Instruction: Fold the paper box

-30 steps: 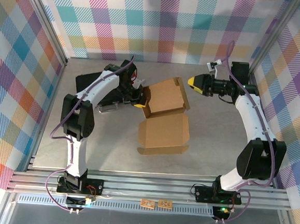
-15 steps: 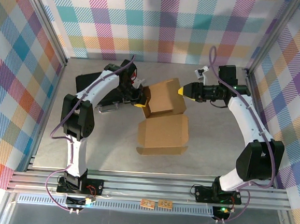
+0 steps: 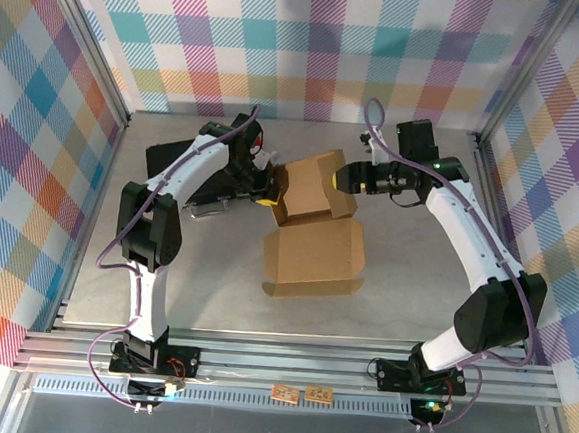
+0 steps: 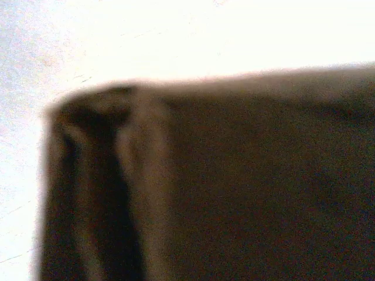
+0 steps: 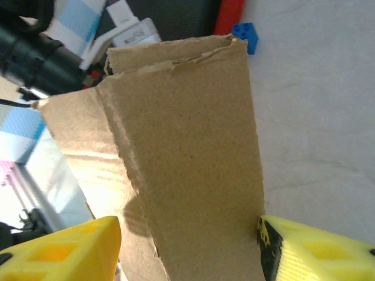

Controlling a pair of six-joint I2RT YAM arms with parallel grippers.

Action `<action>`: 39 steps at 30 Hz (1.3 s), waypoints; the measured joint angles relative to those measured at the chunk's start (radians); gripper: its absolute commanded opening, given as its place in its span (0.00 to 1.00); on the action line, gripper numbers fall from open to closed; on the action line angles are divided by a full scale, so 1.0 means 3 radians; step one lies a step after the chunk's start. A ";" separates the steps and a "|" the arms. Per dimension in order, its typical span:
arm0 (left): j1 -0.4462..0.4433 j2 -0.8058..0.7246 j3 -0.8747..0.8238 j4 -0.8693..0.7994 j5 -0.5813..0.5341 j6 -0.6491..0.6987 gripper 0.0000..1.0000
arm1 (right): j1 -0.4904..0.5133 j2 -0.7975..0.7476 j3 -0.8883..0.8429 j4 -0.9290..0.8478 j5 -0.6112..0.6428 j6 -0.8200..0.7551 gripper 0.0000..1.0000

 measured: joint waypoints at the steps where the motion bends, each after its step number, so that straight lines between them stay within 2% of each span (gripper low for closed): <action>1: -0.0003 0.0000 0.0000 -0.0010 -0.0001 -0.0001 0.00 | 0.0041 0.0000 0.0014 -0.0018 0.0128 -0.0008 0.58; 11: -0.0051 -0.0018 0.0064 -0.0038 -0.0154 -0.0126 0.00 | 0.0404 0.0191 0.0263 -0.0174 0.1357 0.0020 0.40; 22: -0.0088 -0.0019 0.0125 -0.0130 -0.0389 -0.0366 0.00 | 0.0828 0.0762 0.0800 -0.0493 0.2909 0.0134 0.00; 30: -0.0226 -0.0019 0.0453 -0.0381 -0.0652 -0.0641 0.00 | 0.0984 0.1153 0.1335 -0.0909 0.3686 0.0280 0.00; 39: -0.0354 -0.0018 0.0607 -0.0563 -0.1102 -0.1035 0.00 | 0.1097 0.1461 0.1813 -0.1485 0.4120 0.0572 0.00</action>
